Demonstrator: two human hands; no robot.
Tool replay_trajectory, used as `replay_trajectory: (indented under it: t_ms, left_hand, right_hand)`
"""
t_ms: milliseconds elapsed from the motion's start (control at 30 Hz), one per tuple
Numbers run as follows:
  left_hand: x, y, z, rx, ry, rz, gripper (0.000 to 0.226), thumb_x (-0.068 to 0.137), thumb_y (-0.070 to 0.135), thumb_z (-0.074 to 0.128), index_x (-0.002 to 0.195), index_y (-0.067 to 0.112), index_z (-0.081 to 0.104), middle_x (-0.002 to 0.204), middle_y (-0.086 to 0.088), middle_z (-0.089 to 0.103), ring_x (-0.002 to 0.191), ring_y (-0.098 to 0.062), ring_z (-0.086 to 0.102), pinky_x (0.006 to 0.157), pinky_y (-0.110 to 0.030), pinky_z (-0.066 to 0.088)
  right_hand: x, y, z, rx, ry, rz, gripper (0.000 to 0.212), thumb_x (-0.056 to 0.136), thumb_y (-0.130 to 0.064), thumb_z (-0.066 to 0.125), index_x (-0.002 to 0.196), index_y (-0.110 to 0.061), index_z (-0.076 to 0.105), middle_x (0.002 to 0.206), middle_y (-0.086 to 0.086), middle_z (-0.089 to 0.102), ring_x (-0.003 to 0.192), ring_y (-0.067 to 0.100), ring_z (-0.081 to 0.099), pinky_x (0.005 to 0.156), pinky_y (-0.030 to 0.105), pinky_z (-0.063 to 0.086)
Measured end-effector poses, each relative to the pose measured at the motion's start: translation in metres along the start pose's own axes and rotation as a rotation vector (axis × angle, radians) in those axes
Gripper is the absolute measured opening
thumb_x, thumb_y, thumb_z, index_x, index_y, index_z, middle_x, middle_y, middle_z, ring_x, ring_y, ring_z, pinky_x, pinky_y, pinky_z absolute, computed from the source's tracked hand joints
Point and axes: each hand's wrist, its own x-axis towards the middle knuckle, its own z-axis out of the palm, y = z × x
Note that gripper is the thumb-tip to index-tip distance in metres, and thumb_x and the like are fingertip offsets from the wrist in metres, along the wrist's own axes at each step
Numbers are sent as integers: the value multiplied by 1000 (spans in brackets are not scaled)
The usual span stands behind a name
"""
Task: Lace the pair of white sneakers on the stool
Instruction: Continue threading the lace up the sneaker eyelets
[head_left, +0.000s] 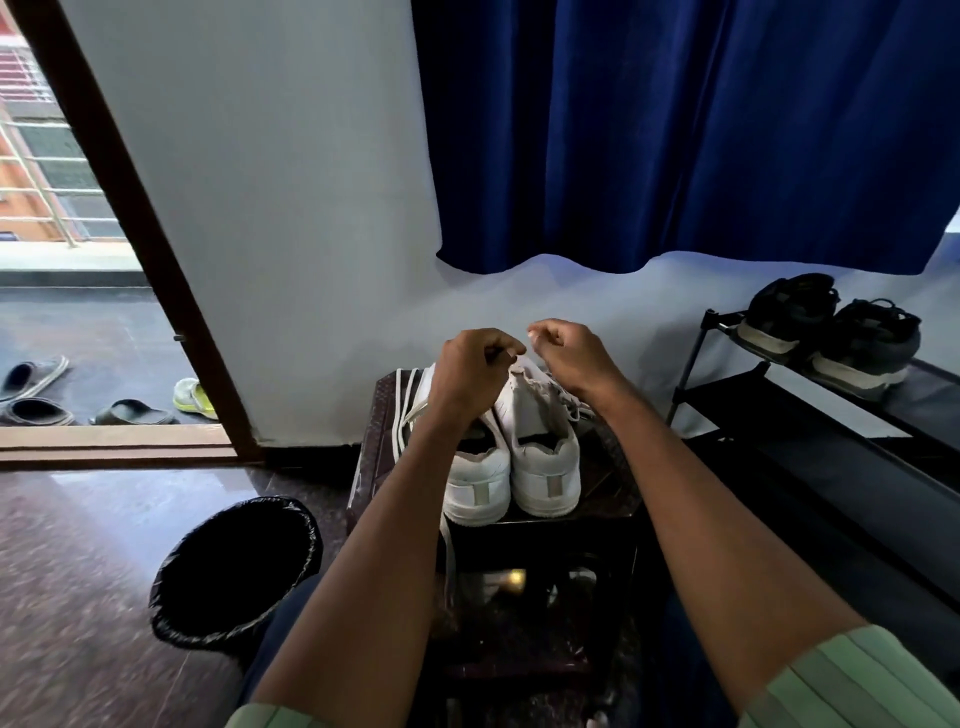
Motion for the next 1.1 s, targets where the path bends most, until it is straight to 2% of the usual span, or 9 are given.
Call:
replay_trajectory:
  t_ms: [67,267,400,633,767,867,933,1000,1100]
  left_hand:
    - [0,-2,-13,-16,40,-40,33,87,-1,62,91,24,81,81,13,76,75,2,68,70,-17,52]
    - [-8,-16,-28,23,31,-65,35,85,-4,61,91,24,82,82,12,76,75,1,70,68,-13,50]
    - [-4,-36,-40,113,-26,-115,21,84,10,73,90,28,82,79,15,73,79,-6,70,76,-23,55]
    - [-7,-57,-50,113,-215,-232,13,87,15,75,97,18,82,89,1,77,86,-15,71,90,-38,57]
    - [-13,-55,-53,126,-122,-335,12,85,15,75,95,18,81,91,-7,78,90,-27,73,83,-39,57]
    - [-24,-53,-63,123,-23,-495,8,74,28,78,75,22,73,74,-2,71,72,-22,67,71,-30,52]
    - [-31,-48,-72,87,-139,-523,10,75,29,76,74,19,75,68,0,67,61,-15,63,64,-26,53]
    - [-36,-34,-76,133,-357,-523,12,90,21,71,93,12,78,78,-3,68,66,-12,63,62,-23,53]
    - [-34,-24,-77,224,-484,-417,18,94,18,66,107,12,78,93,-5,68,86,-14,57,84,-27,47]
  right_hand:
    - [-8,-9,5,-8,-60,-57,27,104,-31,58,118,-15,75,113,4,76,106,20,68,96,40,54]
    - [-14,-16,12,-89,-66,-114,21,97,-13,67,114,-16,79,118,2,76,113,15,67,100,32,52]
    - [-17,-20,22,-111,-124,-162,21,92,-10,72,109,-17,80,109,-2,79,103,10,71,97,29,54]
    - [-22,-21,46,-117,-309,-195,27,81,-28,86,106,-21,80,94,-7,78,88,6,73,87,28,58]
    - [-26,-26,49,-171,-285,-201,29,78,-27,85,106,-24,80,85,-10,75,80,7,71,79,27,57]
    - [-32,-36,53,-236,-273,-230,31,74,-17,77,103,-28,80,87,-6,70,81,14,68,79,31,57]
    - [-35,-42,55,-287,-267,-246,31,74,-16,73,102,-27,80,94,-2,66,87,19,66,83,36,57]
    - [-35,-46,54,-312,-303,-230,30,76,-19,75,105,-24,80,99,-1,64,92,20,65,88,39,56]
    - [-33,-49,49,-275,-378,-151,32,76,-32,80,107,-23,79,94,-7,65,94,17,66,95,42,55]
